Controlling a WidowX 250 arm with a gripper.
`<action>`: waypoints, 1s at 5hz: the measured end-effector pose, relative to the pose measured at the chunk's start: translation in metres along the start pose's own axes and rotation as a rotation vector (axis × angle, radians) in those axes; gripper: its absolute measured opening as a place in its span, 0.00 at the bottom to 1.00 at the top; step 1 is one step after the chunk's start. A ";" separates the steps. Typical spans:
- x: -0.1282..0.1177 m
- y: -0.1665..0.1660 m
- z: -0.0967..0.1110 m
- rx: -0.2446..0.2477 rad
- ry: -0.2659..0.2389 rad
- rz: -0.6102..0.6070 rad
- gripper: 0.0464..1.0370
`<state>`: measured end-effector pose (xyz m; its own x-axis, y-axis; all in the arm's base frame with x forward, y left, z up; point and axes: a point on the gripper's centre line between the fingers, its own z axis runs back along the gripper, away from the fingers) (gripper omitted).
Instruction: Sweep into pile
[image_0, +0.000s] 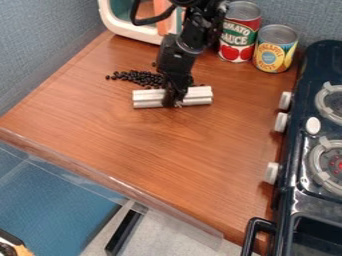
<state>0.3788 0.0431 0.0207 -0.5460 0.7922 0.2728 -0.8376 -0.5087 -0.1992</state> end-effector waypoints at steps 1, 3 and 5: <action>0.002 -0.012 0.003 -0.013 0.005 0.020 0.32; 0.003 -0.031 0.006 -0.023 0.022 0.032 0.32; 0.008 -0.023 0.036 -0.001 0.095 -0.005 0.32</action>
<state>0.3930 0.0490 0.0614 -0.5370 0.8234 0.1831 -0.8405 -0.5039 -0.1991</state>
